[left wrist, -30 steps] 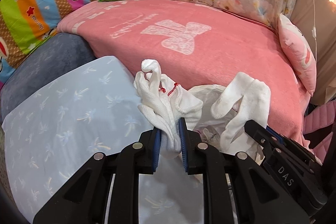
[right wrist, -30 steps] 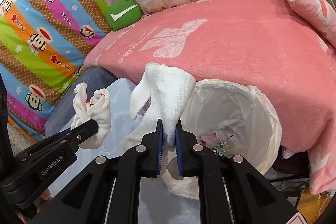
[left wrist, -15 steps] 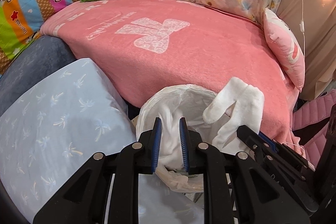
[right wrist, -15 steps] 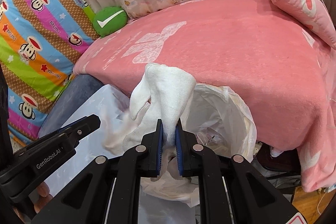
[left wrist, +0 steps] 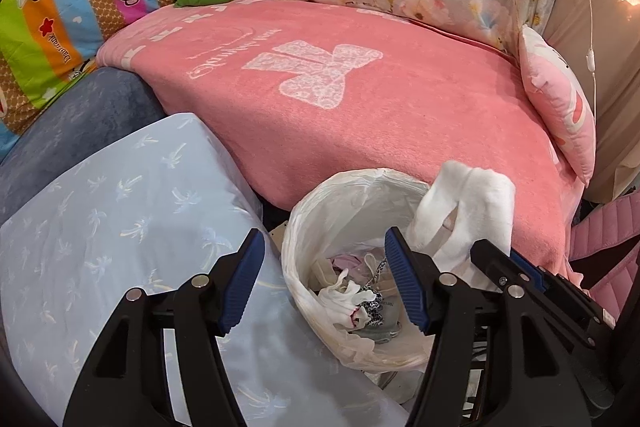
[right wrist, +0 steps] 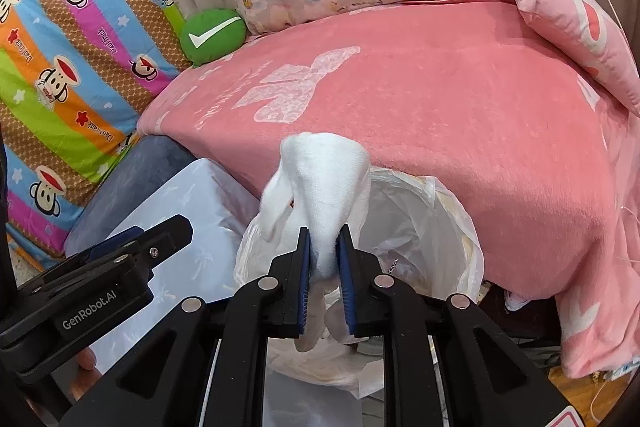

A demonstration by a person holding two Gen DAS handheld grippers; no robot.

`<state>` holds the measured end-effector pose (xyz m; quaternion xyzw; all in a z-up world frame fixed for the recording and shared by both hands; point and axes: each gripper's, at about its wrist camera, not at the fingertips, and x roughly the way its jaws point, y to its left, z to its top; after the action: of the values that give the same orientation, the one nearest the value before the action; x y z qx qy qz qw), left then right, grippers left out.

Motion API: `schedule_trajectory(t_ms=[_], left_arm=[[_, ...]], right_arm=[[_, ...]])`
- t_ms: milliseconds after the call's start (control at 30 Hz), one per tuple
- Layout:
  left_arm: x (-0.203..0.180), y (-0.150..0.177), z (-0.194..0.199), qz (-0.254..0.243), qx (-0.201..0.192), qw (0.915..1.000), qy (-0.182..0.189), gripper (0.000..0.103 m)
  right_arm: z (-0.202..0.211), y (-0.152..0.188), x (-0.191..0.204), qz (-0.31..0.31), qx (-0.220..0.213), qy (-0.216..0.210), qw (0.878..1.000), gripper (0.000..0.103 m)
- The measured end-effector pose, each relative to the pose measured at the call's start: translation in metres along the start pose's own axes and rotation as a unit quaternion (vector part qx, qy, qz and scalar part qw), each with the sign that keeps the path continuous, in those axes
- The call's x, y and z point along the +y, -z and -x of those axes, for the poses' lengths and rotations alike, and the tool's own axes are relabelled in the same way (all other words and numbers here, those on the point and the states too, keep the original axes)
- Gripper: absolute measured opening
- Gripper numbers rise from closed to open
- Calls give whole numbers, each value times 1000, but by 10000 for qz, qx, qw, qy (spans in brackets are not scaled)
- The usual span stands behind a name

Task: Collect trash
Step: 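Open both tools to drop the sock and gloves into the bin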

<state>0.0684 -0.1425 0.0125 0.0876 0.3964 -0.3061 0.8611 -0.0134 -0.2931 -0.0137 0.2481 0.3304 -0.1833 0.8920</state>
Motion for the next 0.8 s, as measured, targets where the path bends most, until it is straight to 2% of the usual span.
schedule_trajectory(t_ms=[133, 267, 533, 700, 800], left_arm=[[4, 2, 2, 1, -60, 9999, -132, 64], [10, 5, 6, 54, -167, 9994, -310, 72], [28, 14, 14, 165, -248, 9980, -561, 76], [38, 23, 20, 196, -265, 9966, -761, 85], [42, 29, 22, 200, -263, 9957, -864, 86]], right_arm=[[-1, -1, 5, 97, -1, 4, 10000, 21], [1, 0, 11, 221, -18, 88, 9997, 36], [8, 6, 20, 423, -34, 245, 9988, 39], [12, 15, 26, 575, -8, 291, 9979, 39], [15, 23, 31, 711, 9, 320, 9970, 45]])
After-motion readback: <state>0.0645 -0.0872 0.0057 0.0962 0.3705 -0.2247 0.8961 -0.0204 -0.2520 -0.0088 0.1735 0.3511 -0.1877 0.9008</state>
